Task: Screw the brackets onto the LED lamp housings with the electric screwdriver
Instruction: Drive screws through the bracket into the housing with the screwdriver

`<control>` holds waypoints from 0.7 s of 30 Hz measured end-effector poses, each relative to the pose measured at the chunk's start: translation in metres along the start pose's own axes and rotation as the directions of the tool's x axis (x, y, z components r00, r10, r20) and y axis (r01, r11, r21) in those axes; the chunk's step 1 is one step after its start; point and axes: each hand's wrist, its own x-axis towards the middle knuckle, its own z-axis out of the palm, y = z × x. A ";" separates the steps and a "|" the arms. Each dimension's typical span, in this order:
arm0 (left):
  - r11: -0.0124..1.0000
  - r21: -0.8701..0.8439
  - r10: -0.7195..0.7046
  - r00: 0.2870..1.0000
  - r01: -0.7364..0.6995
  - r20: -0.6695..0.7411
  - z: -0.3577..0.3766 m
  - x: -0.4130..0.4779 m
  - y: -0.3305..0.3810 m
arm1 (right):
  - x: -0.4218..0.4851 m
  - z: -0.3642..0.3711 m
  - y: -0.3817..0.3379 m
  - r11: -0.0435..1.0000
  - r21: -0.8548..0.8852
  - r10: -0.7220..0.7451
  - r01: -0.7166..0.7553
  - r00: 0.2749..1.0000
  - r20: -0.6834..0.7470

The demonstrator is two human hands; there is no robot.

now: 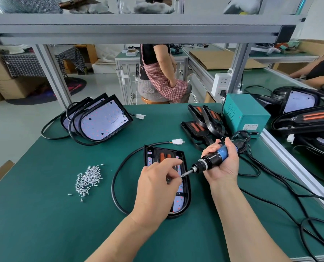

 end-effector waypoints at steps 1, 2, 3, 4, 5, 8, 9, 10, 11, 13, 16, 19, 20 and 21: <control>1.000 -0.003 -0.003 1.000 0.003 -0.004 0.000 -0.001 0.000 | 0.000 0.000 0.000 1.000 0.002 -0.002 0.002 1.000 0.001; 1.000 -0.006 -0.006 1.000 0.006 -0.007 0.000 -0.001 0.000 | -0.001 0.000 0.000 1.000 0.003 -0.004 0.004 1.000 0.002; 1.000 -0.010 -0.009 1.000 0.009 -0.008 0.000 -0.001 0.000 | -0.001 0.000 0.000 1.000 0.003 -0.006 0.006 1.000 0.004; 1.000 -0.015 -0.012 1.000 0.012 -0.008 0.001 -0.001 0.000 | -0.002 0.001 0.000 1.000 0.004 -0.007 0.007 1.000 0.005; 1.000 -0.020 -0.016 1.000 0.016 -0.008 0.001 -0.001 0.000 | -0.002 0.001 0.001 1.000 0.005 -0.006 0.006 1.000 0.004; 0.999 -0.034 -0.025 1.000 0.025 -0.007 0.002 -0.002 -0.001 | -0.004 0.001 0.002 1.000 0.013 -0.002 0.002 1.000 -0.001; 0.999 -0.041 -0.028 1.000 0.028 -0.007 0.002 -0.002 -0.001 | -0.004 0.001 0.003 1.000 0.020 0.000 0.000 1.000 -0.004; 0.998 -0.049 -0.032 0.999 0.032 -0.007 0.002 -0.003 -0.001 | -0.005 0.001 0.003 1.000 0.025 0.002 -0.002 1.000 -0.006; 0.998 -0.059 -0.034 0.999 0.034 -0.007 0.002 -0.003 0.000 | -0.005 0.001 0.002 1.000 0.028 0.004 -0.004 1.000 -0.007; 0.997 -0.073 -0.038 0.999 0.038 -0.010 0.001 -0.004 0.001 | -0.006 0.001 0.001 0.999 0.037 0.008 -0.007 1.000 -0.008; 0.996 -0.073 -0.045 0.999 0.043 -0.015 -0.001 -0.003 0.001 | -0.006 0.001 0.000 0.998 0.055 0.009 -0.008 1.000 -0.013; 0.995 -0.082 -0.049 0.999 0.048 -0.010 -0.002 -0.004 0.002 | -0.006 0.001 0.001 0.999 0.050 0.012 -0.011 1.000 -0.012; 0.996 -0.081 -0.050 0.999 0.049 -0.008 -0.002 -0.004 0.002 | -0.007 0.001 0.002 0.999 0.046 0.012 -0.011 1.000 -0.012; 0.996 -0.080 -0.051 0.999 0.050 -0.007 -0.002 -0.004 0.002 | -0.007 0.002 0.002 0.999 0.039 0.011 -0.011 1.000 -0.012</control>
